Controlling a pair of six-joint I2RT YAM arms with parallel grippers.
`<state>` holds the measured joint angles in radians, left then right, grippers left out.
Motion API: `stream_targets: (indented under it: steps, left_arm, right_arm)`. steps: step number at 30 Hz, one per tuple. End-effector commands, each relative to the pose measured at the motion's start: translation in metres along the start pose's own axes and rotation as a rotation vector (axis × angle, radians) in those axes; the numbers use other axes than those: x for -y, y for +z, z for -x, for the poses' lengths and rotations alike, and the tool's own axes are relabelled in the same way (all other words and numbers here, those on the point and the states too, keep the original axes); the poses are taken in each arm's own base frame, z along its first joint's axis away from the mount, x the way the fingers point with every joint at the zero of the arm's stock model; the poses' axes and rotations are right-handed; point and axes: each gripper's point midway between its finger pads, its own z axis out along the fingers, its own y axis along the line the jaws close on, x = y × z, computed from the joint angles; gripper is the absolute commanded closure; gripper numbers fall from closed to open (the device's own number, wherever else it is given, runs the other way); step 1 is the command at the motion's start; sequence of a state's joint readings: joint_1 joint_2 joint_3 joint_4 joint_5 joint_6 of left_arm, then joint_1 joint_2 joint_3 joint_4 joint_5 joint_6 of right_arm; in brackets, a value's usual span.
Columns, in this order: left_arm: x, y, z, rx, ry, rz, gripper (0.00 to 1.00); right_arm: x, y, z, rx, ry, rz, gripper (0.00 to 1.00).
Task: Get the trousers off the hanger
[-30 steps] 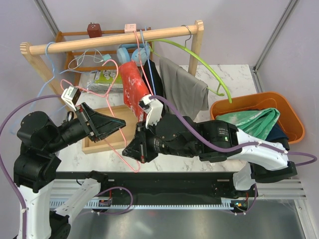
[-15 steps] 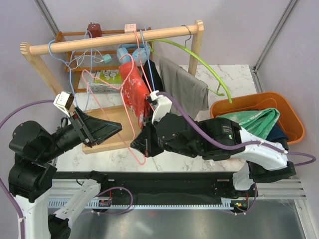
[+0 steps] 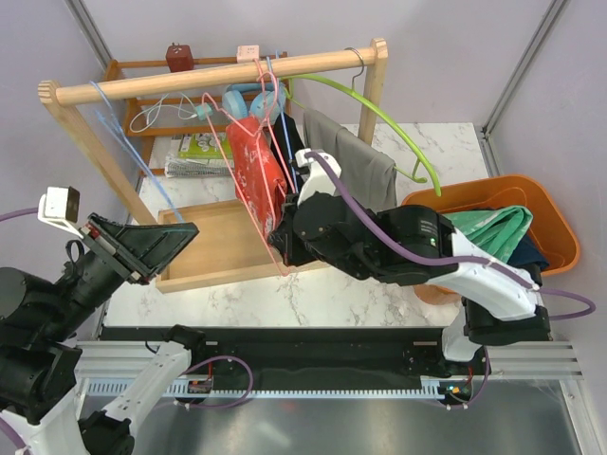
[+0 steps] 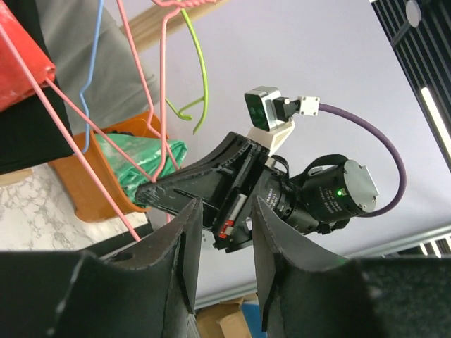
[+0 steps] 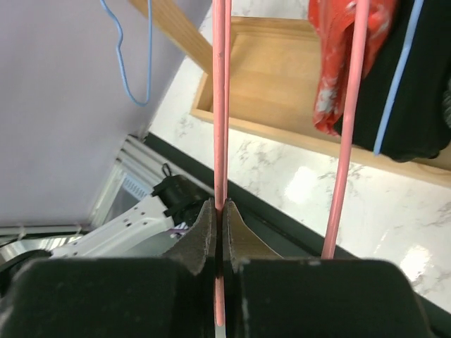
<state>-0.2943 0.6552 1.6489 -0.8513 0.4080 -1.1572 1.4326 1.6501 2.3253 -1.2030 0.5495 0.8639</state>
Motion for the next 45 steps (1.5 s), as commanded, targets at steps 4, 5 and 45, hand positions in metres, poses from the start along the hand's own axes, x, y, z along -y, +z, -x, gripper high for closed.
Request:
stream_targets:
  steps: [4,5,45]
  left_arm:
    - [-0.013,-0.007,0.005,0.049,0.053,0.064,0.58]
    - [-0.015,-0.007,0.004,0.046,0.056,0.07,0.58]
    - [-0.028,-0.025,-0.019,-0.037,0.067,0.1,0.53]
  right_arm:
    - [0.012,0.019,0.023,0.079,-0.105,-0.08,1.0]
    - [0.011,0.02,0.027,0.094,-0.107,-0.084,1.0]
    - [-0.031,0.134,0.006,0.056,-0.057,0.006,1.0]
